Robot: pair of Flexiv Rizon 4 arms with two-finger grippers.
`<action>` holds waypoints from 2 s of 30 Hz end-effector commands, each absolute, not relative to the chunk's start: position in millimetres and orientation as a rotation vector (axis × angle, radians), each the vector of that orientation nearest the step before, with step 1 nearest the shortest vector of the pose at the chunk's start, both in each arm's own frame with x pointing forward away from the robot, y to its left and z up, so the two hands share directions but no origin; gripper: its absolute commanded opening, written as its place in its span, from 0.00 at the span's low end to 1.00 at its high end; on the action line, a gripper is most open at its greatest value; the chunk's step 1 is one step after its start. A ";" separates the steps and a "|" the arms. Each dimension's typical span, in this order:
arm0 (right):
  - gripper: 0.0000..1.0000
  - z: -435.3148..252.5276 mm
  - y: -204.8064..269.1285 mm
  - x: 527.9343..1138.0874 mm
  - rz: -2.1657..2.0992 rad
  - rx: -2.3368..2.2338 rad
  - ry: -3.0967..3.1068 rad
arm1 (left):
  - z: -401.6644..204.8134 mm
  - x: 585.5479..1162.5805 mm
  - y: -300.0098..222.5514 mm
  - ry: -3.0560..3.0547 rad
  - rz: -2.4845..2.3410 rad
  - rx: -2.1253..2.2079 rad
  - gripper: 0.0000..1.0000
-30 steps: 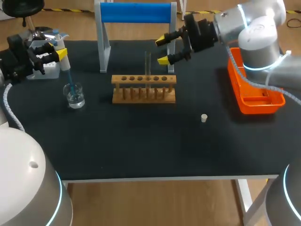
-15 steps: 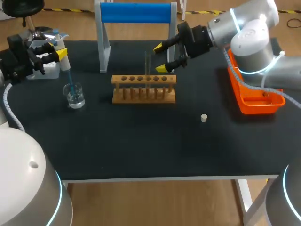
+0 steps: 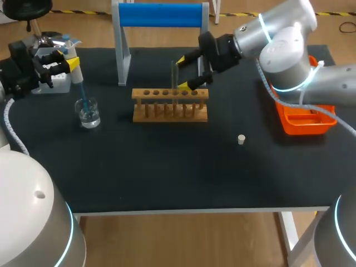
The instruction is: Invert the test tube, pick up the pipette, mount the tip to pipette, aspirate from beaker and dispense into the tube, eject the tip, return the pipette, and cap with the stopper.
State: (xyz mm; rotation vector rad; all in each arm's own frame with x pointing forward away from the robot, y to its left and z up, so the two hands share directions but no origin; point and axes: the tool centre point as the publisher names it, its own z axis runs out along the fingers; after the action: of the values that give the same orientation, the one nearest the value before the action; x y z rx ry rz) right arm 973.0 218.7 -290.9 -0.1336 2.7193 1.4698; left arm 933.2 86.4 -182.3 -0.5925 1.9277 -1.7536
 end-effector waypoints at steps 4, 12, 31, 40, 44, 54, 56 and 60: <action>1.00 -295.5 226.3 976.6 1.448 -0.130 2.729 | -181.9 933.2 86.0 1.928 -1.753 -0.594 0.00; 1.00 -303.2 232.6 976.2 1.397 -0.138 2.753 | -181.9 933.2 86.0 1.928 -1.753 -0.594 0.00; 1.00 -308.6 241.1 978.7 1.350 -0.139 2.770 | -181.9 933.2 86.0 1.928 -1.753 -0.594 0.00; 1.00 -308.6 241.2 978.3 1.346 -0.127 2.769 | -181.9 933.2 86.0 1.928 -1.753 -0.594 0.00; 1.00 -308.6 241.2 978.3 1.346 -0.127 2.769 | -181.9 933.2 86.0 1.928 -1.753 -0.594 0.00; 1.00 -308.6 241.2 978.3 1.346 -0.127 2.769 | -180.8 932.4 86.2 1.926 -1.752 -0.592 0.00; 1.00 -308.6 241.2 978.3 1.346 -0.127 2.769 | -179.0 930.7 86.6 1.923 -1.748 -0.590 0.00; 1.00 -308.6 241.2 978.3 1.346 -0.127 2.769 | -174.1 927.6 86.0 1.918 -1.739 -0.577 0.00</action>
State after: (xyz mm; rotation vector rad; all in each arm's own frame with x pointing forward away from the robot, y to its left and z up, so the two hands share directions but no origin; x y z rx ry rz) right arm 978.4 242.0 -309.5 -0.1262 2.7657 1.3492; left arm 932.4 86.8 -177.6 -0.5725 1.9219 -1.7458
